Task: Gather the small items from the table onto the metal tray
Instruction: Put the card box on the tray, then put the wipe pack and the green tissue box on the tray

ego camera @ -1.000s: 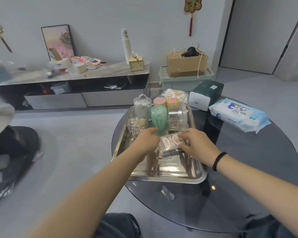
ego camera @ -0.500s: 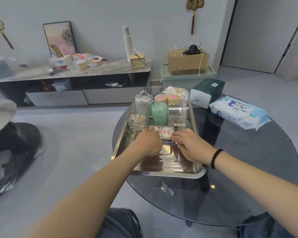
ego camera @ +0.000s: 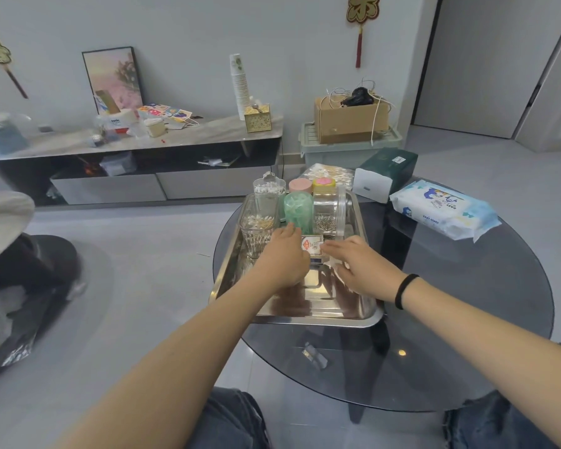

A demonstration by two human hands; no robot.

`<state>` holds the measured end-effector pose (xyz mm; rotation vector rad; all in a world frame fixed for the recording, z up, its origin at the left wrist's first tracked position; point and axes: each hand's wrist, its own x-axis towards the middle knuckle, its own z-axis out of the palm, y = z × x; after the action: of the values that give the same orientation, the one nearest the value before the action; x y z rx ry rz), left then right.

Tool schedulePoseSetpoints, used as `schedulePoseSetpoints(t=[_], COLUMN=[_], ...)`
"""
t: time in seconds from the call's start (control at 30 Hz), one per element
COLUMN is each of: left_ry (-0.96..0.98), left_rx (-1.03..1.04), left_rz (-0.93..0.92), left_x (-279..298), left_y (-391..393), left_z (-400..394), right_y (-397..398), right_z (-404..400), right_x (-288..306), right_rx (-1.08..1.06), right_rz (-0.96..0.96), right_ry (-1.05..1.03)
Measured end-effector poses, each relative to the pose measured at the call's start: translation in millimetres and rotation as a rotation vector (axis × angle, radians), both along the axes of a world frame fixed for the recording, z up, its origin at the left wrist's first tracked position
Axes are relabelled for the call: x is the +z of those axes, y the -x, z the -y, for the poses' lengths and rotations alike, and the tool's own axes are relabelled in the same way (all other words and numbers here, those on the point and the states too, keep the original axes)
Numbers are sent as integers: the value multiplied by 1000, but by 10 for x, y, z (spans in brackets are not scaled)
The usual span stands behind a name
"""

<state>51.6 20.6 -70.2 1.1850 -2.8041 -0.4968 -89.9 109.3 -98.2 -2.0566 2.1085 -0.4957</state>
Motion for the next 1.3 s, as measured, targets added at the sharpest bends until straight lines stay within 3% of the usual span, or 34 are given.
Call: schedulePoseSetpoints(t=[0.2,0.43,0.63,0.77,0.87,1.0,1.17,1.3], left_ry=[34,254,332,262,136,10,34,-90], left_rx=[8,-96,-122,-94,-105,-83,18,78], left_rz=[-120,-182,-87,50,53,41,155,41], left_x=[186,500,570,471,370,302,225,199], left_y=[176,811,1552,1984,2262,2571,2829,2884], left_z=[-124,3,460,804,1001,1149,1104,1034], right_y=[186,775,1451,1801,2001,2188,2322,2312], right_z=[-134,-41,297,578,714,675,378,258], right_x=[262,602,594,502,432,353,232,246], right_rx=[-73,-162,-308,-349,-432,-549,-522,-523], right_rz=[5,-12,-16,-119,-183,-173,-104,-49], right_ry=[92,167,159,87,10,-163,-431,-344])
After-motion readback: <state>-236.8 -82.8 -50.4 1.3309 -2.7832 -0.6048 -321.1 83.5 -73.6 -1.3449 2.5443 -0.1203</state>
